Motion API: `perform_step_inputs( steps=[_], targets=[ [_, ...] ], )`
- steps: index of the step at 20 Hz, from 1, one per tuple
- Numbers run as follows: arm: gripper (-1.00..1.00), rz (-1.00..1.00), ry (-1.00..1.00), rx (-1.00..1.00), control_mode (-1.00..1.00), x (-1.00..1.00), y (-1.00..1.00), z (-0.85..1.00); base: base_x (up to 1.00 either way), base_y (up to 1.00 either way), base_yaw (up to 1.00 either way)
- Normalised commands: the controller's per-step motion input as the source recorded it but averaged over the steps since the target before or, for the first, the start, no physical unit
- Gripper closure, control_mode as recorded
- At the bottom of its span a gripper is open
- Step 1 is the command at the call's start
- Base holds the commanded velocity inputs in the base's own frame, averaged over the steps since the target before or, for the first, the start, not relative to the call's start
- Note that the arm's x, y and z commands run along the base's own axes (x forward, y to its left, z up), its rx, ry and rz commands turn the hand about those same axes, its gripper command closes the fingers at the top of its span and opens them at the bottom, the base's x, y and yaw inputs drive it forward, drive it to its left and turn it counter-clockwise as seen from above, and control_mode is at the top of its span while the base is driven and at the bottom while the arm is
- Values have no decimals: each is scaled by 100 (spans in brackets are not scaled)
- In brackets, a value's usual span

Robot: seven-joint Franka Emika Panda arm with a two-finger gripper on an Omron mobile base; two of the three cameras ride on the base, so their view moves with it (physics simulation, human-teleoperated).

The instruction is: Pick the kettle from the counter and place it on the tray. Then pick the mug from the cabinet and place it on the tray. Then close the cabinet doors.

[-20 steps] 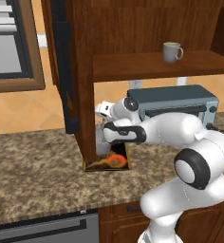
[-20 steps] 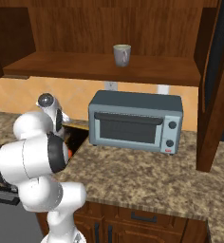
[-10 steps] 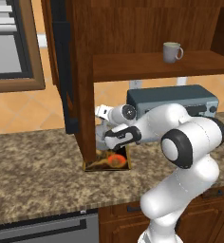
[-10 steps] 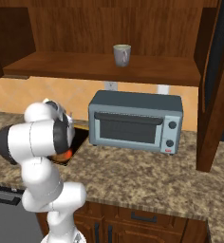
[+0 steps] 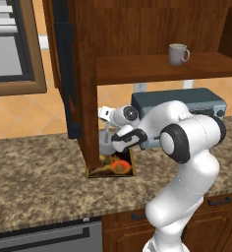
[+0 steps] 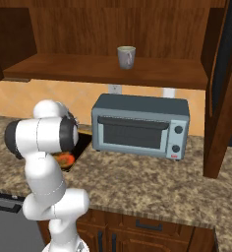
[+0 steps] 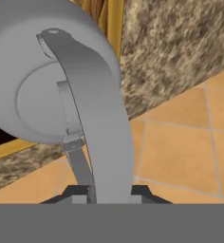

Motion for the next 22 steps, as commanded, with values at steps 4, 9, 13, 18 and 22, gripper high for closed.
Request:
perform_step_inputs(
  steps=[4,9,13,18,22],
  targets=[
    [-100,0,0,-8,-100,0,-2,-8,0,0,0],
    [-100,0,0,-2,-100,-4,0,-1,0,0,0],
    [-100,0,0,0,-100,-9,0,0,0,0,0],
    [-100,0,0,0,-100,-8,0,8,0,0,0],
    [-100,0,0,-5,-100,-35,0,29,0,0,0]
  ],
)
